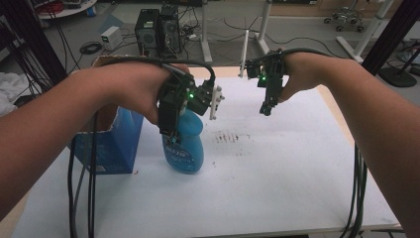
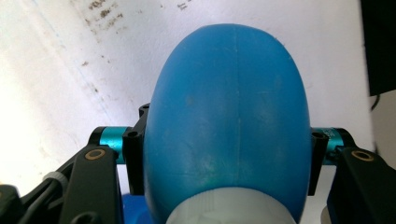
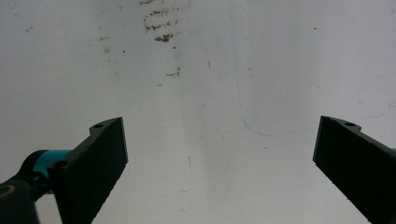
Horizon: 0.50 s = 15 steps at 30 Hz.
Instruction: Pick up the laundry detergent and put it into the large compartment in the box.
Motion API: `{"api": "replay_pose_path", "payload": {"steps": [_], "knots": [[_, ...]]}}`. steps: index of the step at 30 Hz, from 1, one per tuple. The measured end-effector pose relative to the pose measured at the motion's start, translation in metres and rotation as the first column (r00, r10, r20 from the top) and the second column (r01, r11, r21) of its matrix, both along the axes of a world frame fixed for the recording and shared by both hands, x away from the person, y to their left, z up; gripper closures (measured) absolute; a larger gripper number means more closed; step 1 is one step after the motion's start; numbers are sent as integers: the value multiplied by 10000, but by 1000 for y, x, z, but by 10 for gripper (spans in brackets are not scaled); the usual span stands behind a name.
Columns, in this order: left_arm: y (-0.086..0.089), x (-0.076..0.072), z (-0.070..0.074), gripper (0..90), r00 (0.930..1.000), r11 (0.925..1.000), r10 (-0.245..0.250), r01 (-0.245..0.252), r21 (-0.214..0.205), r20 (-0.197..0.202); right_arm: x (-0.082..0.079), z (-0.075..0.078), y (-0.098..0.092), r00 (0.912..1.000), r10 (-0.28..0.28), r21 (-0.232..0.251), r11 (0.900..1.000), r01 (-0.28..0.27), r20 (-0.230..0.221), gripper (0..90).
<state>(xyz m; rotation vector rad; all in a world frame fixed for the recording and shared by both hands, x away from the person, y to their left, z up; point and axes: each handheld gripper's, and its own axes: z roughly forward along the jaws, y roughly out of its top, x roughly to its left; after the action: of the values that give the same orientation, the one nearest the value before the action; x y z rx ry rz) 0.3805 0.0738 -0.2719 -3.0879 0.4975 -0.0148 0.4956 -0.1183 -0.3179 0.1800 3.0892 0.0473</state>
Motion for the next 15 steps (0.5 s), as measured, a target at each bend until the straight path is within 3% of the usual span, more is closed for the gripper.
{"api": "replay_pose_path", "payload": {"steps": [8, 11, 15], "knots": [[4, -2, 43, 381, 9956, 9956, 932, -933, -113, -138, 1, -3, 3, 10000, 19, 3, 10000, -19, -66, 20], [8, 0, 57, 380, 9887, 9889, 1467, -1474, -183, -319, 1, -5, 7, 9999, 127, -47, 9999, -128, -83, 20], [16, 2, 75, 380, 9710, 9719, 2346, -2353, -111, -452, 0, -6, 10, 9997, 248, -46, 9997, -249, -70, 20]]}}
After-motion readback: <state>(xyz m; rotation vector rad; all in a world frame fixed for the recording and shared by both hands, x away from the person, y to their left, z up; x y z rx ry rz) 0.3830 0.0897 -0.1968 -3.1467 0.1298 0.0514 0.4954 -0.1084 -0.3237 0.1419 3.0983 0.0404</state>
